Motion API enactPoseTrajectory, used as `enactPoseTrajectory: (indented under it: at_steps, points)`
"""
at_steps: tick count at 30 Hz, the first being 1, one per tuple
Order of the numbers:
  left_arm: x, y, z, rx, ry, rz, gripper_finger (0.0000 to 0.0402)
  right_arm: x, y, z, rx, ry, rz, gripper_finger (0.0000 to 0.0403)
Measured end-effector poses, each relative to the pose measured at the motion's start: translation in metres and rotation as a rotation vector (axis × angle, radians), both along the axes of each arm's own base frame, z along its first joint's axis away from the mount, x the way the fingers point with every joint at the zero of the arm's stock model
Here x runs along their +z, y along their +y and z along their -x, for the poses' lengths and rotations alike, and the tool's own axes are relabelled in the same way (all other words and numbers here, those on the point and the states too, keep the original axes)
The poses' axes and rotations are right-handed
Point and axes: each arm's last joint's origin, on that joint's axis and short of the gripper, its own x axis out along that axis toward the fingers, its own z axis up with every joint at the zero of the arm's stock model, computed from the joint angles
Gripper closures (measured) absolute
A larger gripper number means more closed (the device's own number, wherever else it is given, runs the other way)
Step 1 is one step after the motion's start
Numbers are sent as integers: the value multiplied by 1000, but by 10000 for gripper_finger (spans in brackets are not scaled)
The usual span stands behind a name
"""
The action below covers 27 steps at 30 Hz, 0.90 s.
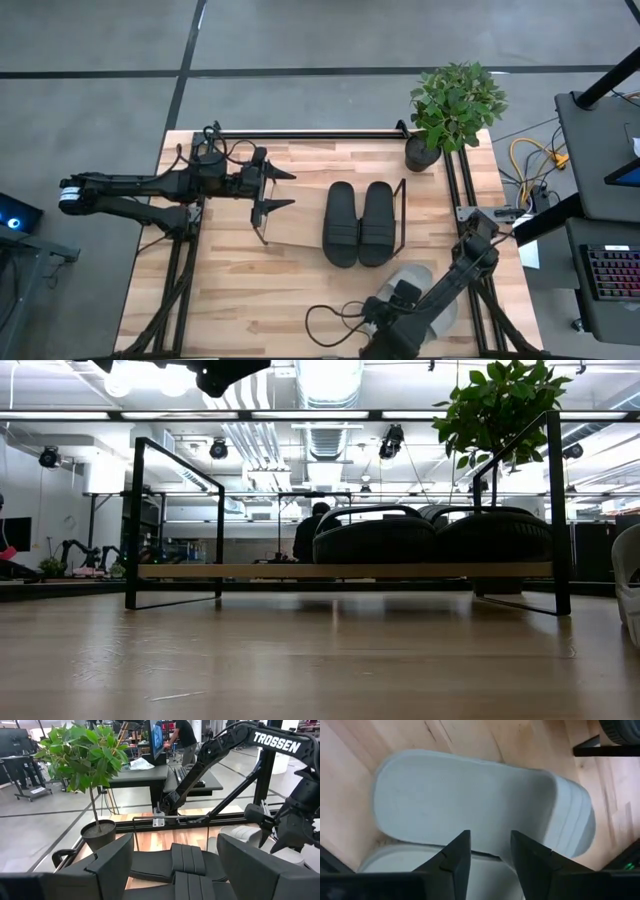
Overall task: Pick and place slides into the shelf
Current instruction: Put the left gray slides on the shelf
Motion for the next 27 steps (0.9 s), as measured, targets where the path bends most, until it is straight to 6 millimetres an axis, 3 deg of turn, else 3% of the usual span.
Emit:
enactPoseTrajectory:
  at_steps: [7,12,27]
  points:
    - [-1,0,0,0,4,2,132,23,0,-9,-74,-87,-61,277]
    - [-5,0,0,0,13,5,132,28,-1,-12,-72,-127,-51,280]
    - [-7,0,0,1,20,12,132,-9,-12,-3,-33,11,49,296]
